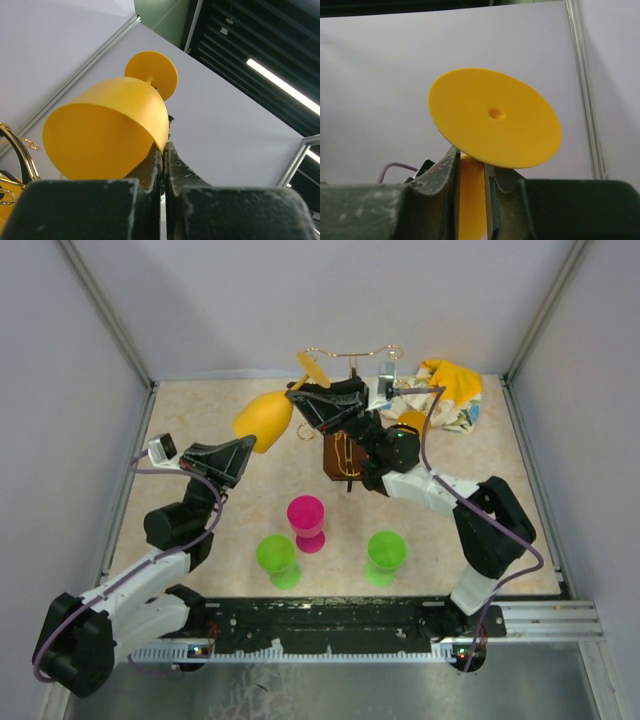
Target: Place the wine glass upside down on the wine glass rack
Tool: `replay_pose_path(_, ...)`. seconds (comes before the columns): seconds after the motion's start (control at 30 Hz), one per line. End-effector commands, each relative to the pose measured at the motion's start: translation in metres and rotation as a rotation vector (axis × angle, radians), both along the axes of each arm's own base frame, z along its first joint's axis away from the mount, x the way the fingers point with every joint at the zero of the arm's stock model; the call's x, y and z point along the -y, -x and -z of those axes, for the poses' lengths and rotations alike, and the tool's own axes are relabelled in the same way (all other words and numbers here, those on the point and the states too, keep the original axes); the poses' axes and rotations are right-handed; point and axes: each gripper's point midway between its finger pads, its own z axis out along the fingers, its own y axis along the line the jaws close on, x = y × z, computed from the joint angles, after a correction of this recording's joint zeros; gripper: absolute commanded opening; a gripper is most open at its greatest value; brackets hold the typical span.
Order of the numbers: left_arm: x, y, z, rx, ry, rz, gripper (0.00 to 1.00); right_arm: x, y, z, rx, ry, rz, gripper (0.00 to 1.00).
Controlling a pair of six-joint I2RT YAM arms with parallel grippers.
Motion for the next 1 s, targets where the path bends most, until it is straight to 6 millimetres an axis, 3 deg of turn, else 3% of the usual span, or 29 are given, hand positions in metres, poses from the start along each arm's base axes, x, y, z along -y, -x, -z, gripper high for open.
replay_pose_path(0.0, 0.002, 0.023, -0.002, 0.060, -0.002, 0.061, 0.00, 0.033, 0.035, -0.044, 0.199, -0.150, 0.072, 0.11)
replay_pose_path(0.13, 0.003, 0.025, -0.005, 0.077, -0.012, 0.055, 0.00, 0.036, 0.037, -0.045, 0.199, -0.153, 0.078, 0.00)
replay_pose_path(0.27, 0.005, 0.025, -0.007, 0.084, -0.025, 0.055, 0.06, 0.038, 0.034, -0.042, 0.183, -0.152, 0.097, 0.00)
replay_pose_path(0.4, 0.006, 0.024, -0.003, 0.082, -0.045, 0.042, 0.48, 0.037, 0.024, -0.039, 0.149, -0.117, 0.142, 0.00)
replay_pose_path(0.5, 0.010, 0.018, 0.004, 0.061, -0.101, 0.011, 0.71, 0.036, 0.012, -0.037, 0.118, -0.060, 0.197, 0.00)
replay_pose_path(0.57, 0.013, 0.011, 0.011, 0.050, -0.159, -0.032, 0.81, 0.041, 0.002, -0.037, 0.098, -0.021, 0.251, 0.00)
replay_pose_path(0.73, 0.015, -0.008, 0.023, 0.044, -0.386, -0.202, 0.86, 0.073, -0.025, -0.047, 0.041, 0.088, 0.452, 0.00)
replay_pose_path(0.8, 0.010, -0.018, 0.011, 0.045, -0.492, -0.303, 0.85, 0.091, -0.035, -0.053, 0.020, 0.143, 0.547, 0.00)
replay_pose_path(0.87, 0.002, -0.031, 0.010, 0.010, -0.596, -0.395, 0.85, 0.114, -0.046, -0.061, 0.000, 0.207, 0.662, 0.00)
replay_pose_path(0.97, -0.013, -0.049, 0.019, -0.074, -0.723, -0.509, 0.86, 0.153, -0.075, -0.055, -0.085, 0.321, 0.801, 0.00)
